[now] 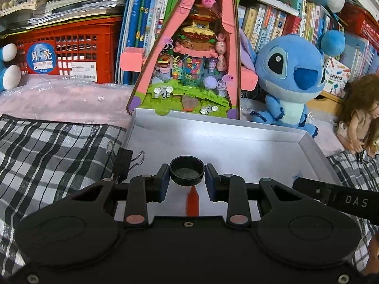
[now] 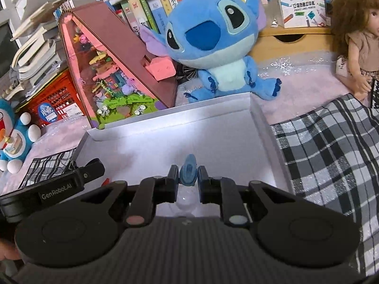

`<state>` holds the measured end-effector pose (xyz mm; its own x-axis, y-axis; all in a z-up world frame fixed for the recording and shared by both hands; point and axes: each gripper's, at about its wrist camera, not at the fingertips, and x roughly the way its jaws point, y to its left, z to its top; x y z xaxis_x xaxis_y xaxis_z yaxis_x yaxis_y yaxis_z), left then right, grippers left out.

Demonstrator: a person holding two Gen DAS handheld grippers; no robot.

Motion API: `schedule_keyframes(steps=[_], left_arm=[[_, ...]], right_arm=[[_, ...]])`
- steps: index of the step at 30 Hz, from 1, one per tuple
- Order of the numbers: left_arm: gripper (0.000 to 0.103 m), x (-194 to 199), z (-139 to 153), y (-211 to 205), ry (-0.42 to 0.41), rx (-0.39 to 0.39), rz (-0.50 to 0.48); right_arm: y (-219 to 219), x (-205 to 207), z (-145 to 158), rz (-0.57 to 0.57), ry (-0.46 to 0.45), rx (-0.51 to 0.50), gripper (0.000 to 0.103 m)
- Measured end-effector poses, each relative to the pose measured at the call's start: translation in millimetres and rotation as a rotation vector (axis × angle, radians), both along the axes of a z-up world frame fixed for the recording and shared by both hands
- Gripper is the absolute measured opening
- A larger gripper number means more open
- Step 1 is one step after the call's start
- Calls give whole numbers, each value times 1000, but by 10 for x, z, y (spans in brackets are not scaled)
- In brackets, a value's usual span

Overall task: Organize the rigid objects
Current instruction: 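Carry the black ring and blue piece with both tools over the tray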

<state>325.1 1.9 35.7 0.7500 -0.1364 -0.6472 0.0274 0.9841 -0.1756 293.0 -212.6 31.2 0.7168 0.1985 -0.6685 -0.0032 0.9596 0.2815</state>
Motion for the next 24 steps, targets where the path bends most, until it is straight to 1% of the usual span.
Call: schedule_keyframes(steps=[7, 13, 24], left_arm=[[30, 77, -71, -44, 17, 1, 6], [30, 86, -136, -71, 23, 26, -1], [30, 74, -154, -69, 13, 29, -4]], right_arm=[[80, 88, -61, 8, 9, -22, 20], [93, 126, -82, 8, 12, -32, 20], [146, 146, -123, 20, 16, -58, 21]])
